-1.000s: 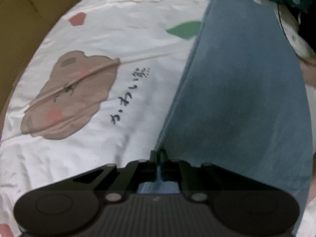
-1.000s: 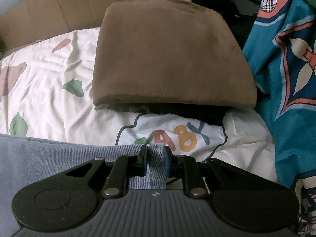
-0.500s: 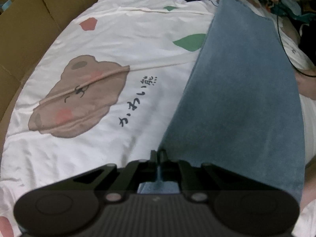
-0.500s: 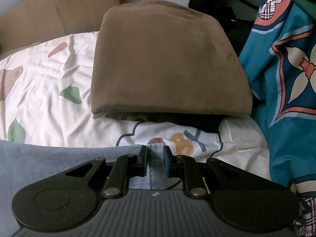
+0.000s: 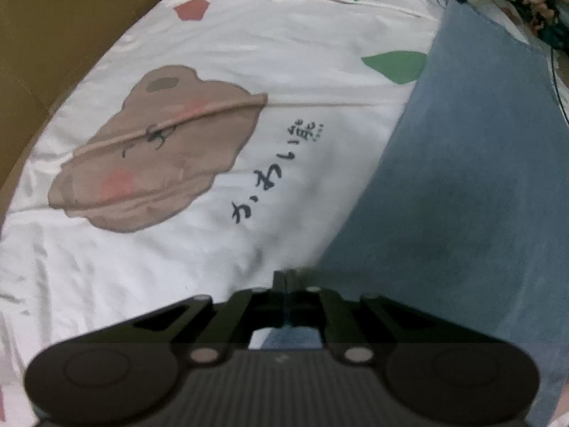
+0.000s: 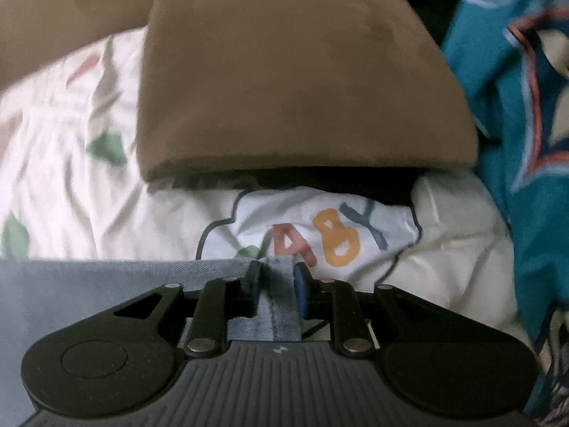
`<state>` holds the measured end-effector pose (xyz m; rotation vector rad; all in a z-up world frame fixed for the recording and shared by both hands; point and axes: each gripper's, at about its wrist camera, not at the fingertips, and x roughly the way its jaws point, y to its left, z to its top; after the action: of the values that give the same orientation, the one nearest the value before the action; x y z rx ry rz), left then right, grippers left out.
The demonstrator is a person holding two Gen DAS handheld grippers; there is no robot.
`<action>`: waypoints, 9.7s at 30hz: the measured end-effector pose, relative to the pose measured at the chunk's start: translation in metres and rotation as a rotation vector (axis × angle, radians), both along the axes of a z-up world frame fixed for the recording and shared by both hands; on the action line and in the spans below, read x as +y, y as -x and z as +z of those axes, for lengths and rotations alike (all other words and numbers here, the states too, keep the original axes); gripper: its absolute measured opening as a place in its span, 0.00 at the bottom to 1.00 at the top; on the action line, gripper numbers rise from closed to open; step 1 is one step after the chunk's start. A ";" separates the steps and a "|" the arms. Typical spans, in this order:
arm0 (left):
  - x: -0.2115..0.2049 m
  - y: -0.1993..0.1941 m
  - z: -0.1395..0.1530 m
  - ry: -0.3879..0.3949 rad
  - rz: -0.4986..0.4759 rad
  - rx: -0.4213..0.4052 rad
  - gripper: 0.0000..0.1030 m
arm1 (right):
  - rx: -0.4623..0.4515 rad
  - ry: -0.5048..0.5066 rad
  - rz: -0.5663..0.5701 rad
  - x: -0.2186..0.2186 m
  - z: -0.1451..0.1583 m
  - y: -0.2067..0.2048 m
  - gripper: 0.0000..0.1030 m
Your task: Fold clothes
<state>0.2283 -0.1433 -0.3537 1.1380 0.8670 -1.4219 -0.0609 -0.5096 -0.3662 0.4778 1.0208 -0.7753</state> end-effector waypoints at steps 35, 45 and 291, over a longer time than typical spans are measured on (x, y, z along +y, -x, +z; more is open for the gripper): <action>0.104 0.054 0.267 0.079 0.601 -0.229 0.43 | -0.202 -0.179 0.154 0.006 0.096 0.157 0.41; 0.137 0.102 0.299 0.194 0.614 -0.221 0.51 | -0.217 -0.223 0.157 0.026 0.112 0.181 0.42; 0.190 0.118 0.066 0.006 1.015 0.080 0.51 | -0.351 -0.670 0.411 0.022 0.087 0.048 0.05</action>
<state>0.1103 0.0470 -0.2878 0.4729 1.2456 -0.6160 -0.1089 -0.4876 -0.2787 0.9050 0.9856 0.0426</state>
